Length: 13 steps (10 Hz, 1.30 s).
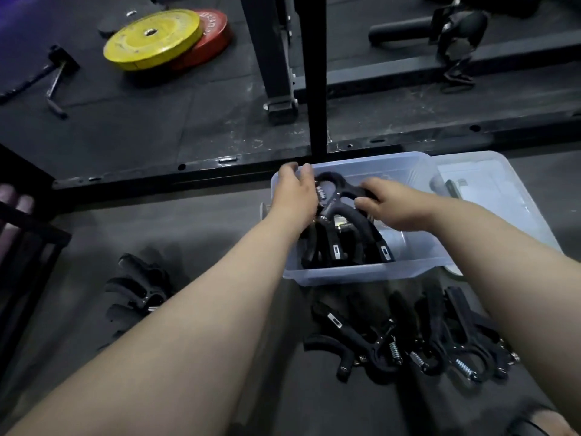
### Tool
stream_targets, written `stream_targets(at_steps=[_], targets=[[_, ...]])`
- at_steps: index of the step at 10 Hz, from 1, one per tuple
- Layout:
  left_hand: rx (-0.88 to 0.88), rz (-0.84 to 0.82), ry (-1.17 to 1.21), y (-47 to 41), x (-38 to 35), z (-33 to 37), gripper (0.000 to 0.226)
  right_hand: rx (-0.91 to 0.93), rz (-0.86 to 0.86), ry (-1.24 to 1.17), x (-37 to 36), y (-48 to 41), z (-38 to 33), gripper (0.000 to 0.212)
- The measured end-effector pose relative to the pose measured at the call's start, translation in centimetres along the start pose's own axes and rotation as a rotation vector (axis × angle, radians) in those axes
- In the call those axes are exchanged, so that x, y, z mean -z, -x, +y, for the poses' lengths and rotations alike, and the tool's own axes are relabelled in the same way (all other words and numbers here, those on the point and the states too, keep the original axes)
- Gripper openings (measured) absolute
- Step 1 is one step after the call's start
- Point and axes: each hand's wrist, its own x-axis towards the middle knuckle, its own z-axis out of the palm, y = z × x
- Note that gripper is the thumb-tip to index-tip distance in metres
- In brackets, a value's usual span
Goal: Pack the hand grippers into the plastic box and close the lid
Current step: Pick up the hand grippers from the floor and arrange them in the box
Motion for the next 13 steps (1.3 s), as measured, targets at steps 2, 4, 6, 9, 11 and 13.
stream_targets(at_steps=[2, 4, 6, 9, 11, 13], targets=[[-0.118, 0.106, -0.284, 1.6, 1.2, -4.1, 0.060, -0.392, -0.147, 0.259, -1.6, -0.1, 2.7, 0.020], [-0.172, 0.037, -0.412, 1.8, 2.4, -6.3, 0.071, -0.361, -0.142, 0.357, -4.2, -0.9, 2.3, 0.033], [-0.215, -0.039, -0.499, 2.2, 2.6, -7.3, 0.073, -0.383, -0.162, 0.412, -5.2, -2.0, 1.3, 0.031], [-0.229, -0.032, -0.511, 2.1, 2.5, -7.9, 0.071, -0.542, -0.142, 0.193, -6.7, -2.9, 2.4, 0.036], [-0.230, -0.035, -0.527, 2.0, 2.5, -7.9, 0.072, -0.501, -0.171, 0.218, -7.8, -3.9, 4.7, 0.056], [-0.225, -0.047, -0.534, 2.0, 2.6, -7.8, 0.074, -0.504, -0.081, 0.090, -6.6, -2.7, 3.3, 0.043]])
